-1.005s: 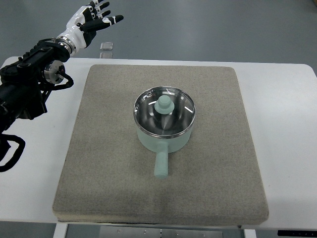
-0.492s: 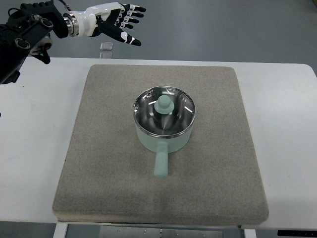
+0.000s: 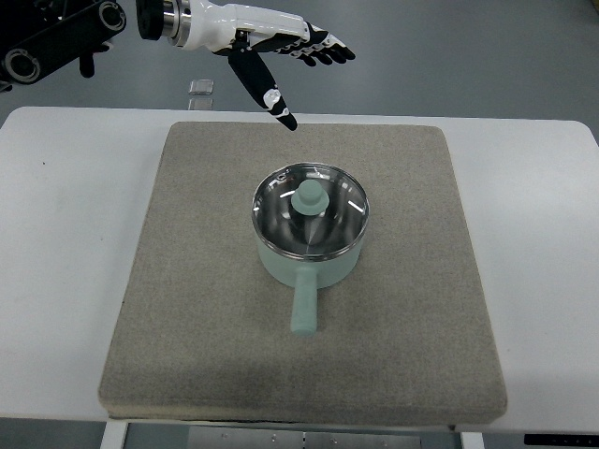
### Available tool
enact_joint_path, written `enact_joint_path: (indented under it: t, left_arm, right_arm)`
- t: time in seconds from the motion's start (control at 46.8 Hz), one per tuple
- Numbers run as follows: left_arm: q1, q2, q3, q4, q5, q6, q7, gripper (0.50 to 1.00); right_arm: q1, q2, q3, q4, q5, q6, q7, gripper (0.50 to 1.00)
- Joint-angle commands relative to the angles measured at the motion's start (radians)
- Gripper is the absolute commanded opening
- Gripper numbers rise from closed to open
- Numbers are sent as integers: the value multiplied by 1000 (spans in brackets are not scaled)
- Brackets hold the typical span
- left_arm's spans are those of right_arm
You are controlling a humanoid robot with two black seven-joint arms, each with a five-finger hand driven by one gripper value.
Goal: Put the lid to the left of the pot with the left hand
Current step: 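Lower the left hand onto the glass lid's rim beside the knob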
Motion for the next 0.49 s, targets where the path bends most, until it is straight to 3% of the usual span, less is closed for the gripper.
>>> enact_joint_path:
  t: [0.0, 0.171, 0.47]
  left_arm:
    - [-19, 0, -2, -12, 33, 0, -7, 992]
    - [-60, 0, 0, -87, 103, 0, -82, 992]
    - [-63, 0, 0, -234, 562, 0, -289, 994]
  right_arm:
    - [0, 0, -1, 0, 0, -1, 0, 921]
    - [0, 0, 0, 0, 0, 0, 0, 921]
    - [0, 0, -1, 0, 0, 0, 0, 921]
